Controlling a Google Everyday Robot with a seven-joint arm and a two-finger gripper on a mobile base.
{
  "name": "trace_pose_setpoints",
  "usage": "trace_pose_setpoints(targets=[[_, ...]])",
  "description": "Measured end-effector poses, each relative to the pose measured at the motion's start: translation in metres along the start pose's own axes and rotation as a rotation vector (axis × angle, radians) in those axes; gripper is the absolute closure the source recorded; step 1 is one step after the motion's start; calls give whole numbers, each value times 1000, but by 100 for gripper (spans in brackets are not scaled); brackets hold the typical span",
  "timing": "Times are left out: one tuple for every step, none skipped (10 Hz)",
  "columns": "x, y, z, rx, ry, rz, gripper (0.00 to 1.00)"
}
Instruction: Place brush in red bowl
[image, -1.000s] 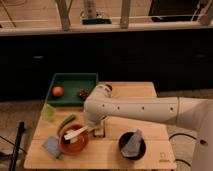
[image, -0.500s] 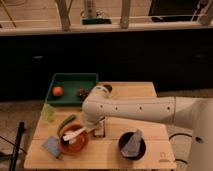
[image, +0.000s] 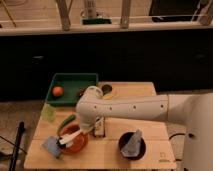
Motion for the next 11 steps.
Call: trace_pose_setpoints(targets=[[-10,-3,3,-6,-3,-22,100],[-13,-4,4,-11,-4,-29,100],[-14,-4,6,-19,-4,-35,100],[-18,-6,9,-25,-7,-45,100],[-18,-8,10,-33,-8,-44,95],[-17,-8,11,-39,-8,-39,88],[-16,-11,11,-44,-8,-34,76],[-17,-12,11,-46,-8,-34,68],[-16,-12,11,-50,-6,-31,58],[-15,-12,11,-52,-5,-27,48],[-15,-13,11,-54,-4,-26,38]])
